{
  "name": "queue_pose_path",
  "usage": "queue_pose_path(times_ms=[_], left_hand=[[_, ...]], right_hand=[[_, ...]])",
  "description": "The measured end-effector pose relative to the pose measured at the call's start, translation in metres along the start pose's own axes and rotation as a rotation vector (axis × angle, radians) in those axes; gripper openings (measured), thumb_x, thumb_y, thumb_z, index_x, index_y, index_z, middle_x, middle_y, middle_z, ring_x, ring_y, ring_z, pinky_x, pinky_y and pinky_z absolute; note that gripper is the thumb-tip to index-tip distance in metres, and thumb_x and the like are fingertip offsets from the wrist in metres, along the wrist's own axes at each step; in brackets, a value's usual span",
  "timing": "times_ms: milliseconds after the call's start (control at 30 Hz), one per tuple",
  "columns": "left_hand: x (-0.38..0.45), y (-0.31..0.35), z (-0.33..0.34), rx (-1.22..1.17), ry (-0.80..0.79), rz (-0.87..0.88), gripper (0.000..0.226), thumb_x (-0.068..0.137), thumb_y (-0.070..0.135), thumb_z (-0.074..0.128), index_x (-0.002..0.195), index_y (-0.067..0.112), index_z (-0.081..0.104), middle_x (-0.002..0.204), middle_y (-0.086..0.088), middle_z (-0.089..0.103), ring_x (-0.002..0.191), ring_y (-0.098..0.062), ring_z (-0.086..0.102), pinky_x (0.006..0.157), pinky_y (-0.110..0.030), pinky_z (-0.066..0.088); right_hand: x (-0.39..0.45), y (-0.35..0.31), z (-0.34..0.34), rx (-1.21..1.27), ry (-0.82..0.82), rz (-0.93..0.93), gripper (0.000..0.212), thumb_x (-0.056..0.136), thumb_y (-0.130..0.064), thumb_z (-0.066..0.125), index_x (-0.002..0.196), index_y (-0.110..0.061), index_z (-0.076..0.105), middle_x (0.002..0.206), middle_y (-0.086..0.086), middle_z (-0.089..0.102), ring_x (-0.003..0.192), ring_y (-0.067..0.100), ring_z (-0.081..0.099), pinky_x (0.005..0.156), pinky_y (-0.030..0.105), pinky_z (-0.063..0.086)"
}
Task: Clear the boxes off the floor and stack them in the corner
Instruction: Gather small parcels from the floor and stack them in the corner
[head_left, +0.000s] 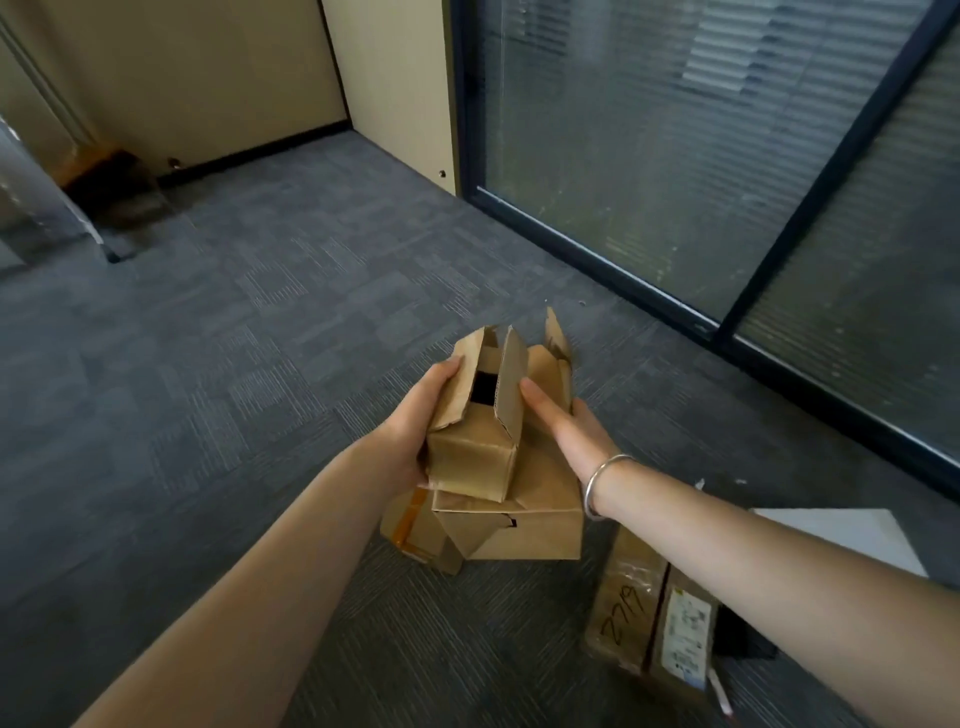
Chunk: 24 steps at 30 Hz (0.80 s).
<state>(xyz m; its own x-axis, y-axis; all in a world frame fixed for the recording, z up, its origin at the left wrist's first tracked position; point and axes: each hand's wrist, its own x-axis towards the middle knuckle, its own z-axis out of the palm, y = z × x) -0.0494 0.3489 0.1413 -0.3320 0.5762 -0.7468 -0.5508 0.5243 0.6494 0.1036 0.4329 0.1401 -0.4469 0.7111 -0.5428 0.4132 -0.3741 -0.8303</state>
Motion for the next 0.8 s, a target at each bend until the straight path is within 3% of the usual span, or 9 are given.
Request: queue_pose_path(times_ms=[100, 233, 467, 600, 800], left_hand=[[-0.062, 0.046, 0.005, 0.012, 0.009, -0.008, 0.073, 0.066, 0.076, 0.063, 0.116, 0.023, 0.063, 0.107, -0.011, 0.073, 0.102, -0.032, 0.068, 0.097, -0.052, 0.048], [-0.149, 0.100, 0.005, -0.015, -0.018, -0.025, 0.073, 0.068, 0.074, 0.066, 0.120, 0.023, 0.060, 0.110, -0.012, 0.072, 0.106, -0.033, 0.067, 0.099, -0.052, 0.047], [-0.288, 0.161, 0.003, -0.057, 0.029, 0.022, 0.072, 0.067, 0.079, 0.062, 0.115, 0.025, 0.056, 0.115, -0.012, 0.068, 0.108, -0.034, 0.064, 0.099, -0.055, 0.047], [-0.353, 0.171, 0.000, -0.093, 0.094, 0.067, 0.085, 0.059, 0.083, 0.063, 0.122, 0.026, 0.054, 0.117, -0.011, 0.068, 0.108, -0.035, 0.064, 0.097, -0.055, 0.047], [-0.432, 0.146, -0.002, -0.171, 0.279, 0.138, 0.083, 0.061, 0.084, 0.060, 0.118, 0.025, 0.054, 0.115, -0.012, 0.067, 0.106, -0.035, 0.063, 0.097, -0.054, 0.047]], right_hand=[[-0.047, -0.062, -0.007, -0.024, -0.041, 0.010, 0.129, 0.039, -0.082, 0.057, 0.149, -0.024, 0.024, 0.141, 0.007, 0.047, 0.122, 0.030, 0.050, 0.098, 0.044, 0.038], [-0.113, -0.142, -0.014, -0.069, -0.074, -0.005, 0.120, 0.045, -0.080, 0.055, 0.148, -0.025, 0.028, 0.138, 0.006, 0.050, 0.107, 0.025, 0.052, 0.086, 0.038, 0.037], [-0.214, -0.252, -0.012, -0.175, -0.143, -0.004, 0.115, 0.049, -0.081, 0.051, 0.148, -0.027, 0.026, 0.141, 0.007, 0.047, 0.123, 0.031, 0.048, 0.099, 0.046, 0.036], [-0.270, -0.282, -0.006, -0.167, -0.223, -0.057, 0.114, 0.044, -0.086, 0.054, 0.144, -0.035, 0.032, 0.135, 0.005, 0.053, 0.115, 0.030, 0.055, 0.098, 0.049, 0.043], [-0.322, -0.292, 0.003, -0.232, -0.404, -0.121, 0.107, 0.049, -0.091, 0.057, 0.140, -0.040, 0.037, 0.133, 0.002, 0.056, 0.112, 0.029, 0.056, 0.103, 0.053, 0.040]])
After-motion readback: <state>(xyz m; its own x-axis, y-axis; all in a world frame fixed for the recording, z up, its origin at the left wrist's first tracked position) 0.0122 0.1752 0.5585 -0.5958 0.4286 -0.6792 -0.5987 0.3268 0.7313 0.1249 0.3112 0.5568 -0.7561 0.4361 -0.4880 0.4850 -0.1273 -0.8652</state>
